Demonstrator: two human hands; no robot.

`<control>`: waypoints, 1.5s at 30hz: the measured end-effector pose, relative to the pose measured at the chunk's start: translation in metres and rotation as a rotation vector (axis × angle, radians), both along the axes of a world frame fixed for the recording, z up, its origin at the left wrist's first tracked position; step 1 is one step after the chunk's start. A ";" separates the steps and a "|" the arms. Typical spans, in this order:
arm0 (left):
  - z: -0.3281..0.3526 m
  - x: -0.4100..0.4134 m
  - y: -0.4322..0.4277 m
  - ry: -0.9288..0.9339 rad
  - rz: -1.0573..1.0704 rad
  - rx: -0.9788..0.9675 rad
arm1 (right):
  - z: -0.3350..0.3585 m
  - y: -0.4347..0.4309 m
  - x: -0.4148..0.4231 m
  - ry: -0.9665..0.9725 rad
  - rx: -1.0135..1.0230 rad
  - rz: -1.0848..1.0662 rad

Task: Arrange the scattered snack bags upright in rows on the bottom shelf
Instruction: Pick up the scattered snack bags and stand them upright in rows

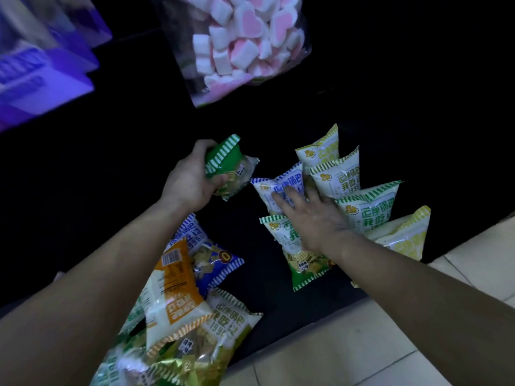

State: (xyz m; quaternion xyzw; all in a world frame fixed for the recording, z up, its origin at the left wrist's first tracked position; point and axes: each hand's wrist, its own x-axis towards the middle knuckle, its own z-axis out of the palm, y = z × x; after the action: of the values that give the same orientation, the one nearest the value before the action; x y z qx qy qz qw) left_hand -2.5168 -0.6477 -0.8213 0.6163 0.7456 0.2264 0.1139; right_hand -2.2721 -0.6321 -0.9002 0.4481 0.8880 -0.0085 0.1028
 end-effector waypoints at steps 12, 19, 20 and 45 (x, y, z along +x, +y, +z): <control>0.040 0.006 -0.114 -0.476 0.049 0.182 | 0.087 -0.035 0.003 0.357 -0.170 -0.172; 0.039 0.041 -0.157 -0.595 -0.110 0.133 | 0.107 -0.057 0.009 0.743 -0.583 -0.315; 0.035 0.045 -0.161 -0.610 -0.126 0.118 | 0.109 -0.060 0.011 0.820 -0.620 -0.328; -0.106 0.069 -0.060 -0.360 0.051 -0.337 | 0.043 -0.059 0.039 -0.042 -0.192 0.086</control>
State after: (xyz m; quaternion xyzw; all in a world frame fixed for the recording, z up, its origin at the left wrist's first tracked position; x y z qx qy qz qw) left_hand -2.4473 -0.7082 -0.9278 0.5194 0.7557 0.2078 0.3404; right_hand -2.2327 -0.6908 -0.8572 0.3977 0.8992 -0.0795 0.1642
